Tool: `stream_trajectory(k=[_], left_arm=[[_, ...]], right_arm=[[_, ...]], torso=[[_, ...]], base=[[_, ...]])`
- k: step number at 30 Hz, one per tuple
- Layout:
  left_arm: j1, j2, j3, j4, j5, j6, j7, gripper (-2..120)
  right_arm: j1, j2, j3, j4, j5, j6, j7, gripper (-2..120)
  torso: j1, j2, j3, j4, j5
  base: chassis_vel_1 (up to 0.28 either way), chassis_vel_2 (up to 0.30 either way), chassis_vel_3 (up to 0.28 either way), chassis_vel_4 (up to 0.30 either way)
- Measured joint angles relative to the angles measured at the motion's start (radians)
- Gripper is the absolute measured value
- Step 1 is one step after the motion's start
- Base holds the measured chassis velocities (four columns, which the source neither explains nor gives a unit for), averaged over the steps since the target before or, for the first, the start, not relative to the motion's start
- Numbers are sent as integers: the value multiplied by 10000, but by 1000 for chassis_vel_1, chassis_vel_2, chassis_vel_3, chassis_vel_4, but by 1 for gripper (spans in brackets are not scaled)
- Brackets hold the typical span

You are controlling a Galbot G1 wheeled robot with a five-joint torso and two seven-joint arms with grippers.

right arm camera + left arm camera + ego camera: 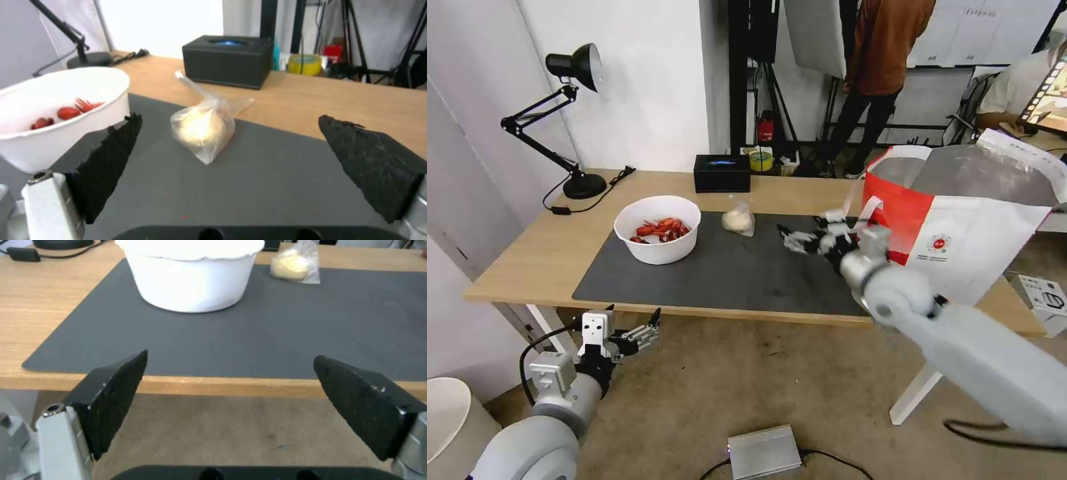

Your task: Pick up the trash from the table and place it into the takeout bag.

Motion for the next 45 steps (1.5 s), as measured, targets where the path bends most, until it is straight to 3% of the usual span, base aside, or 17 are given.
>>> stream_trajectory(k=[5,7,11,19,24,34,45], left_arm=[[-28,-48,35,68,-1,-6,3,100],[-63,-54,53,113,0,-14,6,100],[-68,-61,55,130,2,-24,9,100],[-32,-147,63,138,51,-46,13,100],[-19,-156,60,136,62,-53,17,100],[-11,-203,81,110,91,-75,38,100],[-27,-229,151,147,134,-98,55,100]], right_arm=[[767,831,-471,-1043,-19,-287,-68,100],[1430,1653,-842,-1981,-41,-552,-144,100],[2065,2539,-1115,-3041,-151,-968,-145,100],[3007,3793,-1221,-5120,-598,-1895,17,100],[3244,4228,-1217,-5840,-822,-2043,-147,100],[3662,5815,-818,-7986,-2025,-2446,-790,100],[3805,6424,-638,-9362,-2973,-2629,-1251,100]], torso=[[0,1,-1,-1,-1],[0,0,0,-1,1],[0,-1,0,3,2],[0,0,-1,-1,0],[-1,0,-1,0,0],[-1,0,-2,2,0],[-1,2,-1,-2,2]], base=[[0,0,0,0],[0,0,0,0],[0,0,0,0],[0,0,0,0],[0,0,0,0],[0,0,0,0],[0,0,0,0]])
